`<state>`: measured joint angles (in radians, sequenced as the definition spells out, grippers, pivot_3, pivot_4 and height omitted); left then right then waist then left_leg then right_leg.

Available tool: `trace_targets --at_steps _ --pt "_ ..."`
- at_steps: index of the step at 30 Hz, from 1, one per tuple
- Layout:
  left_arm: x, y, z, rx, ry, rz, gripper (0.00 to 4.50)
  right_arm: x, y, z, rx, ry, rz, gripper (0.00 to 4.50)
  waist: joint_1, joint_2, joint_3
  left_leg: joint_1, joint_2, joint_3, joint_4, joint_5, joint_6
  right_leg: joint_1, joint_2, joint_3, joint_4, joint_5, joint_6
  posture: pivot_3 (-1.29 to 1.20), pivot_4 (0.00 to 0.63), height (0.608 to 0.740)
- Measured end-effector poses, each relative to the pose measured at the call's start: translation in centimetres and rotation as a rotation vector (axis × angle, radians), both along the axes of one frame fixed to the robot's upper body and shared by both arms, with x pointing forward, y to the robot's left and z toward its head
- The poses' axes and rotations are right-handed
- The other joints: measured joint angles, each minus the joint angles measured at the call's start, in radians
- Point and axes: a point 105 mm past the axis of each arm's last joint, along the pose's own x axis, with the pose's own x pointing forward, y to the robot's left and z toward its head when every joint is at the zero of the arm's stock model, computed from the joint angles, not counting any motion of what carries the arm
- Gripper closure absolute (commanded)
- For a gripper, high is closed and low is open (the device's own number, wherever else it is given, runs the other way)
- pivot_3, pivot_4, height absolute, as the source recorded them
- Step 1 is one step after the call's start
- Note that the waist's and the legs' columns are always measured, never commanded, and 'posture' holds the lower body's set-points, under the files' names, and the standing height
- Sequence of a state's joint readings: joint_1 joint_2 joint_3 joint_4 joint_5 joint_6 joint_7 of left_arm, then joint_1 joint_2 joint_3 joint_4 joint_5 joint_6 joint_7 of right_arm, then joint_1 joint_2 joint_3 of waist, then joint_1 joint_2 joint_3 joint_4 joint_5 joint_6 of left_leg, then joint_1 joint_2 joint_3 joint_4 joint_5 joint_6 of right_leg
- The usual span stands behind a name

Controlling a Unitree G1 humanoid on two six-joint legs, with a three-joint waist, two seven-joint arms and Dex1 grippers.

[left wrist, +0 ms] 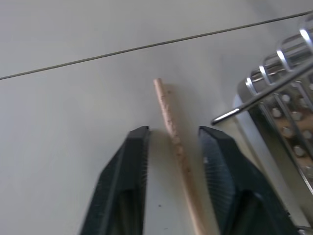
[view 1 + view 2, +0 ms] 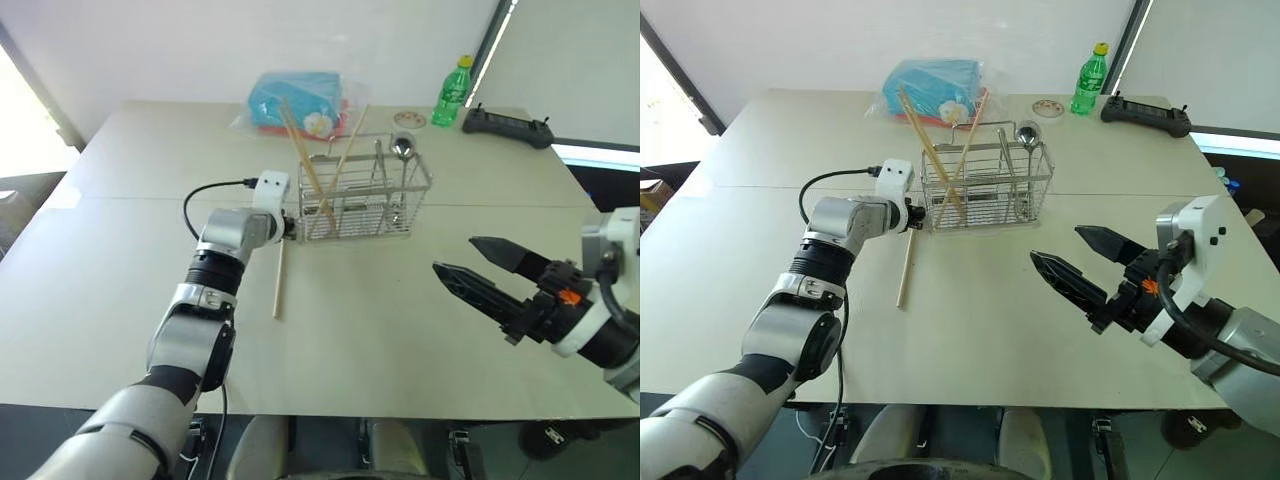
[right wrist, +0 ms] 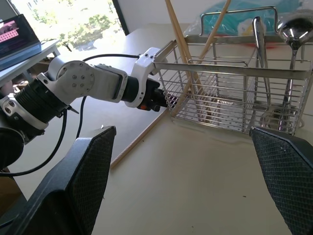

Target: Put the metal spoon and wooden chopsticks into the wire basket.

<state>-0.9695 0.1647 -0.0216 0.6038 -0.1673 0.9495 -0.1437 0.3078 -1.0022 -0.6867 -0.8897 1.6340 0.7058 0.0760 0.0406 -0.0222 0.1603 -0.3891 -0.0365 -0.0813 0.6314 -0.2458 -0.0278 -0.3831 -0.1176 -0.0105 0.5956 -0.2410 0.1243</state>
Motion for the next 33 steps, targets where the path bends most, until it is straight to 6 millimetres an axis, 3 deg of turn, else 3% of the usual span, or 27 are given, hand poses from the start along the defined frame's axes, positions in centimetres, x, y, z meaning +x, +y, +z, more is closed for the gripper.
trace_targets --at_steps 1,10,22,33 --pt "0.0 0.0 0.0 -0.004 0.001 0.002 4.45 0.0 0.0 0.0 0.000 0.000 -0.001 0.00 0.000 0.001 0.000 0.000 0.000 0.000 0.000 0.000 0.000 0.000 0.000 0.000 0.000 0.000 0.000 0.00 0.150 0.720" --pt "0.0 -0.1 0.1 -0.011 0.000 0.009 4.45 0.0 0.0 0.2 -0.001 -0.005 0.000 0.00 0.001 0.000 0.000 -0.001 -0.001 -0.001 0.000 0.000 0.000 0.000 -0.001 0.000 0.000 -0.001 0.002 0.00 0.150 0.720" --pt "0.3 1.8 0.3 -0.057 0.019 0.073 4.45 0.5 -0.2 0.9 0.003 -0.024 -0.002 0.00 -0.004 0.000 0.000 -0.001 -0.001 0.000 -0.001 0.000 0.000 -0.002 0.001 0.000 0.000 0.000 0.001 0.00 0.150 0.720" --pt "0.2 1.8 0.9 -0.104 0.011 0.077 4.45 0.9 -0.1 1.3 0.002 -0.037 0.014 0.00 -0.002 -0.003 0.001 -0.004 -0.001 0.000 -0.002 0.000 0.000 -0.005 0.000 0.000 0.000 0.000 0.001 0.00 0.150 0.720"
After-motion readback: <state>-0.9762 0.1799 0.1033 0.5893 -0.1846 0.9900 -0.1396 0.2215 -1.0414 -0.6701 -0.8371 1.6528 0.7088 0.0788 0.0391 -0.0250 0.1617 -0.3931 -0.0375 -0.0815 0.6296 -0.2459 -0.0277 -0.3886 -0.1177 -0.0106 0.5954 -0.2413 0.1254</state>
